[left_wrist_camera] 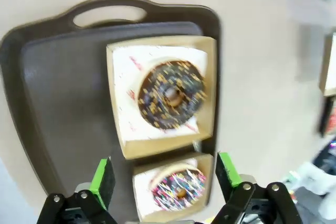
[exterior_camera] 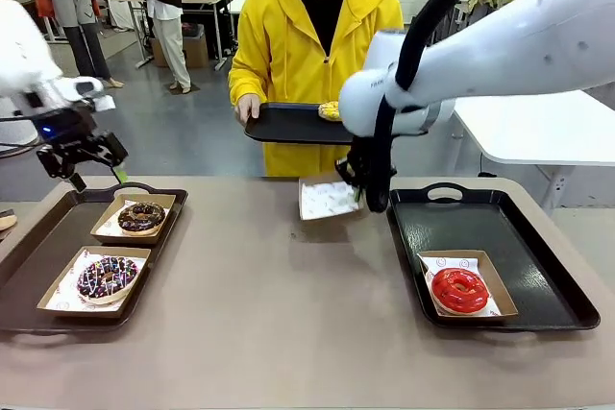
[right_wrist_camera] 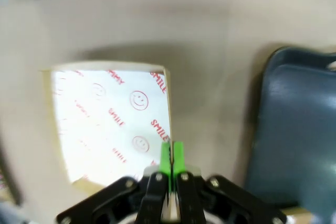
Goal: Individually package the donuts and arrange them on the tray.
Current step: Place the picked Paper togo box on the Handle tray while simultaneously picking up another Paper togo box from the table with the other hand.
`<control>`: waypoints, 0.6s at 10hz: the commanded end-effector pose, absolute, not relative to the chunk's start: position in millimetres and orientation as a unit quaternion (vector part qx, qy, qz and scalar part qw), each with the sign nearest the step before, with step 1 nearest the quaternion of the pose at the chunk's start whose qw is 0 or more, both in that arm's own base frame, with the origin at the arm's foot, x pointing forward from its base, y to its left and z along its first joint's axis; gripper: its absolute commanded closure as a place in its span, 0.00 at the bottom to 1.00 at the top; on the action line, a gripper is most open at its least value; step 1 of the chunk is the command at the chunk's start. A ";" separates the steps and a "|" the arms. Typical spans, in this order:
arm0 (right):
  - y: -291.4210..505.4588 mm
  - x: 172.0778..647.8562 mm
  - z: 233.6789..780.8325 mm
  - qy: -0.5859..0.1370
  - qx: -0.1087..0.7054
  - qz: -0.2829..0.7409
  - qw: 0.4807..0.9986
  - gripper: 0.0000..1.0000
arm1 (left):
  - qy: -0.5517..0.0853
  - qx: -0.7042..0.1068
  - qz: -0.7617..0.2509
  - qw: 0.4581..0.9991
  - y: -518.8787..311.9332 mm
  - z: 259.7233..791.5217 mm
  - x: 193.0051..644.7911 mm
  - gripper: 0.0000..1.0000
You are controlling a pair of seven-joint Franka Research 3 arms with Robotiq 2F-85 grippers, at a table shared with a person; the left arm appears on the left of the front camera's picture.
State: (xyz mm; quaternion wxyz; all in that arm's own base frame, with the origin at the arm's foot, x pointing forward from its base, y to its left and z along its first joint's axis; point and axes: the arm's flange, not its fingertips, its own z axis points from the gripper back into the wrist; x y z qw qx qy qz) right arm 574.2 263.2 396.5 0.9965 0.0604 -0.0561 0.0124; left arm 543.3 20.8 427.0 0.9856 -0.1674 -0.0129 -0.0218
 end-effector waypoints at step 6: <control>265.0 624.2 498.1 -0.003 0.066 -0.005 0.998 1.00 | -0.054 -0.485 -0.009 0.873 151.9 453.7 435.2 0.00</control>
